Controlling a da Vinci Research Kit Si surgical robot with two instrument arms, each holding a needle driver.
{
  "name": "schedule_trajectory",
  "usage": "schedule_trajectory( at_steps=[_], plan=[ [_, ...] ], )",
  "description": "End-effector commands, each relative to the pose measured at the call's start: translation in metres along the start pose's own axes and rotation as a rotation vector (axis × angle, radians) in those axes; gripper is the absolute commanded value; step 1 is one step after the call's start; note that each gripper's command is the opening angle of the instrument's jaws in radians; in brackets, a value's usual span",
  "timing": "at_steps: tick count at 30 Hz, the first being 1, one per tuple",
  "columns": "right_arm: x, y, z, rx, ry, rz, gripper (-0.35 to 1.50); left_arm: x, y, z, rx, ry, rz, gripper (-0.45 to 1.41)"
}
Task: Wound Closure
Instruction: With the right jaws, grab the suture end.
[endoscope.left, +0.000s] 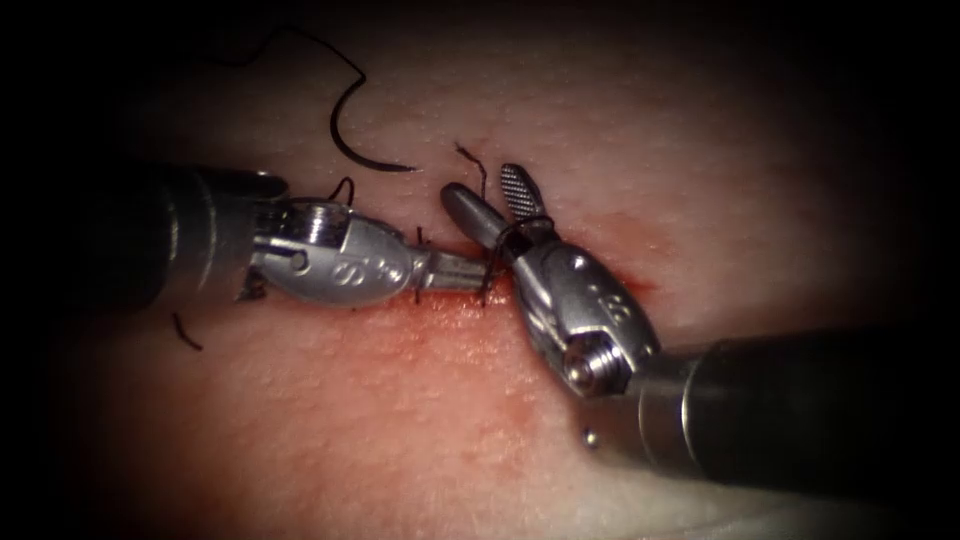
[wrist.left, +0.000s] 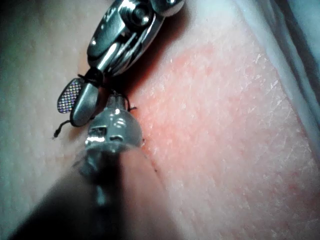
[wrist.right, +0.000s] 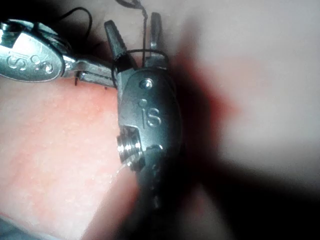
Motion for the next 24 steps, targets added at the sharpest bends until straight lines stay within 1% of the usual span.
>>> schedule_trajectory(
  at_steps=[1,4,8,9,11,12,13,15,16,19,21,24],
  plan=[
    [-0.0009,-0.0004,0.001,0.008,-0.01,-0.001,0.56,-0.0002,-0.0005,0.0005,-0.001,0.003,0.0,-0.45],
    [-0.0012,-0.0005,0.0018,0.008,-0.031,-0.008,0.53,-0.0003,-0.0006,0.0004,-0.002,0.004,-0.001,-0.45],
    [-0.0013,-0.0003,0.0024,0.008,-0.03,-0.012,0.49,-0.0003,-0.0005,0.0004,-0.003,0.005,0.0,-0.45],
    [-0.0012,-0.0003,0.0026,0.01,-0.031,-0.013,0.36,-0.0004,-0.0005,0.0004,-0.003,0.005,0.001,-0.45],
    [-0.0011,-0.0004,0.0027,0.007,-0.031,-0.013,0.26,-0.0005,-0.0005,0.0004,-0.003,0.005,0.001,-0.45],
    [-0.001,-0.0004,0.0027,0.01,-0.032,-0.014,0.16,-0.0005,-0.0005,0.0004,-0.003,0.005,0.001,-0.45],
    [-0.001,-0.0005,0.0027,0.015,-0.033,-0.015,0.02,-0.0005,-0.0005,0.0005,-0.002,0.004,0.001,-0.45],
    [-0.0011,-0.0006,0.0027,0.009,-0.045,-0.022,-0.35,-0.0005,-0.0004,0.0005,-0.003,0.007,0.002,-0.45],
    [-0.0012,-0.0007,0.0027,0.008,-0.062,-0.027,-0.35,-0.0005,-0.0004,0.0004,-0.004,0.007,0.002,-0.45],
    [-0.0012,-0.0006,0.0023,0.01,-0.071,-0.032,-0.35,-0.0008,-0.0006,0.0001,-0.007,0.011,0.002,-0.45],
    [-0.0012,-0.0003,0.0016,0.012,-0.071,-0.034,-0.35,-0.0012,-0.0011,-0.0006,-0.012,0.016,0.0,-0.45],
    [-0.0015,-0.0001,0.0003,0.023,-0.054,-0.032,-0.35,-0.0022,-0.0023,-0.0018,0.006,0.007,-0.011,-0.45]
  ],
)
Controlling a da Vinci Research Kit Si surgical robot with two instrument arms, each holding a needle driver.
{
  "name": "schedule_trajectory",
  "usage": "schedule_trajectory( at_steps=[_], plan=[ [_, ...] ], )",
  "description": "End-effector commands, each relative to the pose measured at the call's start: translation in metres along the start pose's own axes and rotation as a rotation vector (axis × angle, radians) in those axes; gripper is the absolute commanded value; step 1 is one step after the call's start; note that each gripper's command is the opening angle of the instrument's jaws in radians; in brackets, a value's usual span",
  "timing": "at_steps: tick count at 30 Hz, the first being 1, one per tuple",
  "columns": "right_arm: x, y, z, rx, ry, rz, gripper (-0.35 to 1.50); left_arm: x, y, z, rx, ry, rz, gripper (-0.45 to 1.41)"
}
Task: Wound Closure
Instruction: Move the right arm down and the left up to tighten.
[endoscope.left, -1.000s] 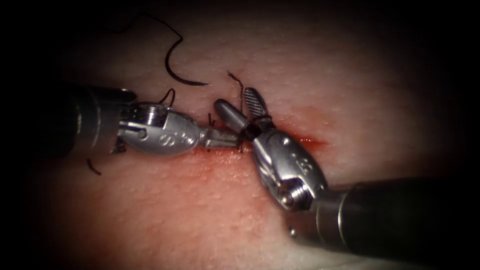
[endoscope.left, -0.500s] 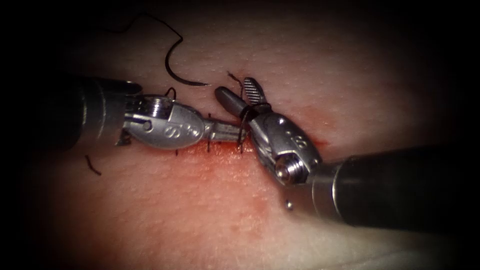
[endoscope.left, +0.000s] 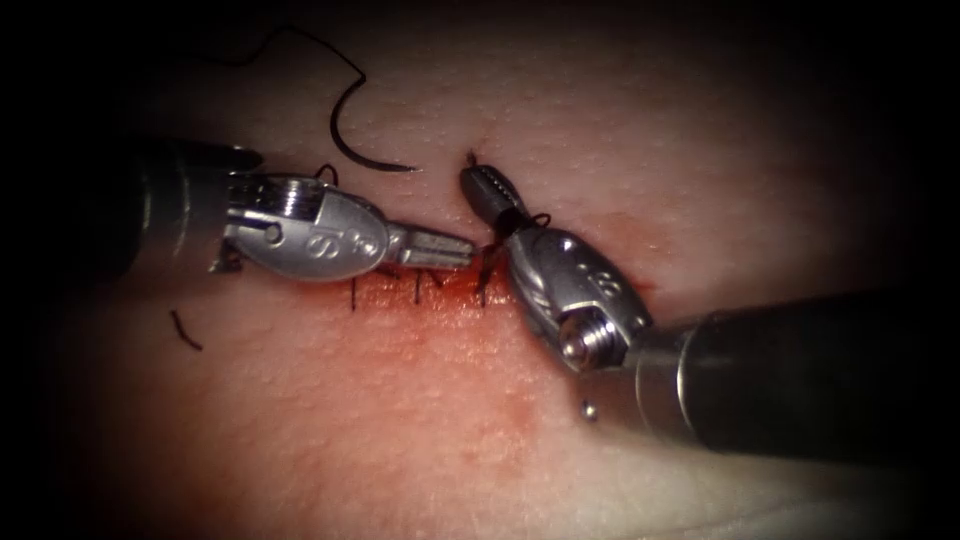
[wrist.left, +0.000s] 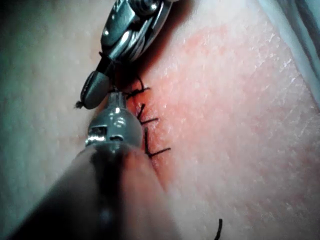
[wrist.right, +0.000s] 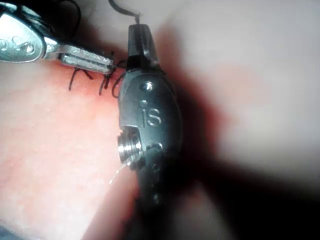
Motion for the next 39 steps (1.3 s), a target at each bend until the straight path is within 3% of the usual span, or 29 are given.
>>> schedule_trajectory(
  at_steps=[1,5,6,19,24,33,39],
  plan=[
    [-0.0011,-0.0004,-0.0005,0.013,0.007,0.003,-0.35,-0.0005,-0.0007,0.0004,0.006,-0.004,-0.003,-0.45],
    [-0.0018,-0.0009,-0.0021,0.034,0.014,0.003,-0.35,-0.0019,-0.0036,-0.0006,0.023,-0.026,-0.03,-0.45],
    [-0.0022,-0.0012,-0.003,0.041,0.019,-0.009,-0.35,-0.0025,-0.0054,-0.0004,0.024,-0.027,-0.046,-0.45],
    [-0.0045,-0.0022,-0.0067,0.096,0.01,-0.045,-0.35,-0.0058,-0.0133,0.0031,0.073,-0.036,-0.098,-0.45],
    [-0.0045,-0.0023,-0.0068,0.103,0.009,-0.068,-0.35,-0.0072,-0.0144,0.0031,0.103,-0.024,-0.108,-0.45],
    [-0.0053,-0.0024,-0.0072,0.144,0.016,-0.154,-0.35,-0.0093,-0.0178,0.0039,0.288,-0.009,-0.045,-0.45],
    [-0.0064,-0.0025,-0.0083,0.159,-0.008,-0.206,-0.35,-0.0111,-0.019,0.0053,0.327,-0.029,-0.013,-0.45]
  ],
)
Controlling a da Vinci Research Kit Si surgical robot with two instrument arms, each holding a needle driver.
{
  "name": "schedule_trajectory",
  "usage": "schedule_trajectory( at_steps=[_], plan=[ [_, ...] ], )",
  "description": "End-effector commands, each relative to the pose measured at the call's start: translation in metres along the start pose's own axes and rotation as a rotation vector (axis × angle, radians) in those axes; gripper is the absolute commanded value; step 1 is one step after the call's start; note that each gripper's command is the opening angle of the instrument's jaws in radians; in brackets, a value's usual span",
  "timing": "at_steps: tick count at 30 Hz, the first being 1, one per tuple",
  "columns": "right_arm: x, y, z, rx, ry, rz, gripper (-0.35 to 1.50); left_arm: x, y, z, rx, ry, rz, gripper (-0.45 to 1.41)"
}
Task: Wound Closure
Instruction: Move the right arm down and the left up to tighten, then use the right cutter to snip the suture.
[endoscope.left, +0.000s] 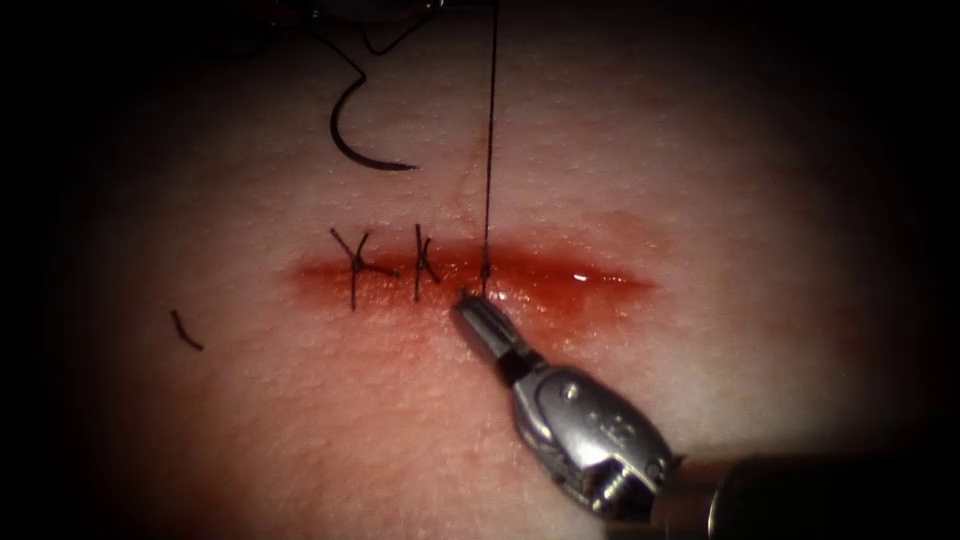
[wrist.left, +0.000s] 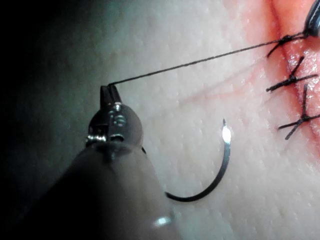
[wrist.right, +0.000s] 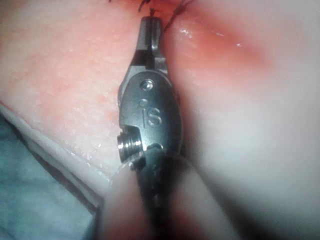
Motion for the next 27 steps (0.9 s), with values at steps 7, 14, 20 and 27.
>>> schedule_trajectory(
  at_steps=[7,14,20,27],
  plan=[
    [-0.0035,-0.0017,-0.0014,0.035,-0.059,-0.076,-0.35,-0.0031,-0.0005,0.0016,0.026,-0.033,0.015,-0.45],
    [-0.0029,-0.002,-0.0013,0.059,-0.03,-0.072,-0.35,-0.0025,0.0005,0.0005,0.023,-0.044,0.024,-0.45],
    [-0.0009,-0.0017,-0.002,0.066,-0.054,-0.044,0.84,0.0014,0.0024,-0.0043,0.046,-0.021,-0.03,-0.45],
    [0.0009,-0.0009,-0.0025,0.073,-0.071,0.0,1.4,0.0053,0.0044,-0.0095,0.06,-0.029,-0.039,-0.45]
  ],
)
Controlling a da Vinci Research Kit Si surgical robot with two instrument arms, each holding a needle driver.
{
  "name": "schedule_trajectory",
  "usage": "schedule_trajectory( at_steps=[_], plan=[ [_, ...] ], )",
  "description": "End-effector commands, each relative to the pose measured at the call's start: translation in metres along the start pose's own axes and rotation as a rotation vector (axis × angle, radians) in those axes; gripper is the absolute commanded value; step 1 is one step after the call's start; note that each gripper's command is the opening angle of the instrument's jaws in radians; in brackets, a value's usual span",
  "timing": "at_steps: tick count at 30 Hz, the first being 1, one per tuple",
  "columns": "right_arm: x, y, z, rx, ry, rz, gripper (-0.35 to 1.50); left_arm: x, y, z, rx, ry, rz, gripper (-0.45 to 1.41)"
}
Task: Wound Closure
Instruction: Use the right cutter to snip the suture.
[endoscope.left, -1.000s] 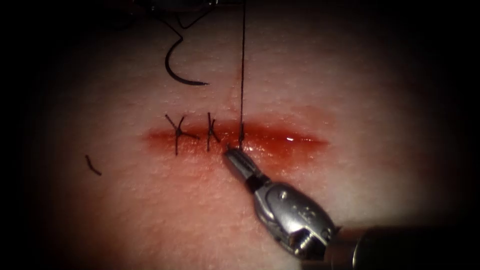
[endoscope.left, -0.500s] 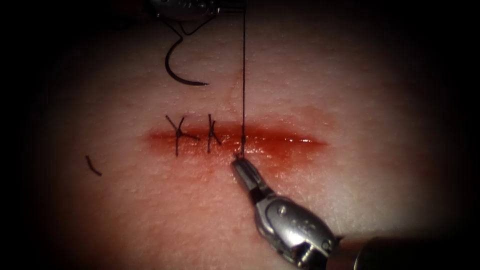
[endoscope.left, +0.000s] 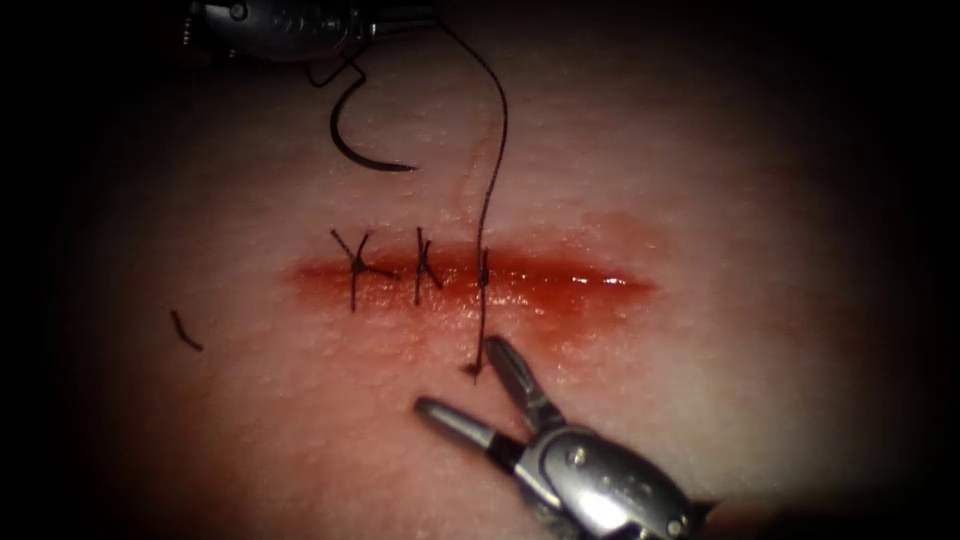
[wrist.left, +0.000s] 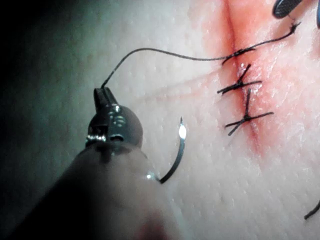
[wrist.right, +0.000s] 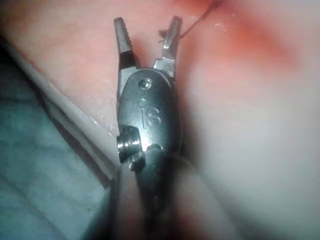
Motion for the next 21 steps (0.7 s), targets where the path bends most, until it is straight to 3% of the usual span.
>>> schedule_trajectory(
  at_steps=[1,9,21],
  plan=[
    [-0.0002,0.0001,0.0003,0.005,-0.005,0.002,1.38,0.0001,-0.0001,0.0003,0.002,-0.001,0.004,-0.45],
    [0.003,0.0019,0.002,0.007,-0.033,-0.008,1.26,0.0038,0.0009,-0.0043,0.039,0.007,-0.009,-0.45],
    [0.0031,0.0037,0.0072,-0.015,-0.081,-0.128,1.11,0.0084,0.0021,-0.0067,0.044,0.039,0.006,-0.45]
  ],
)
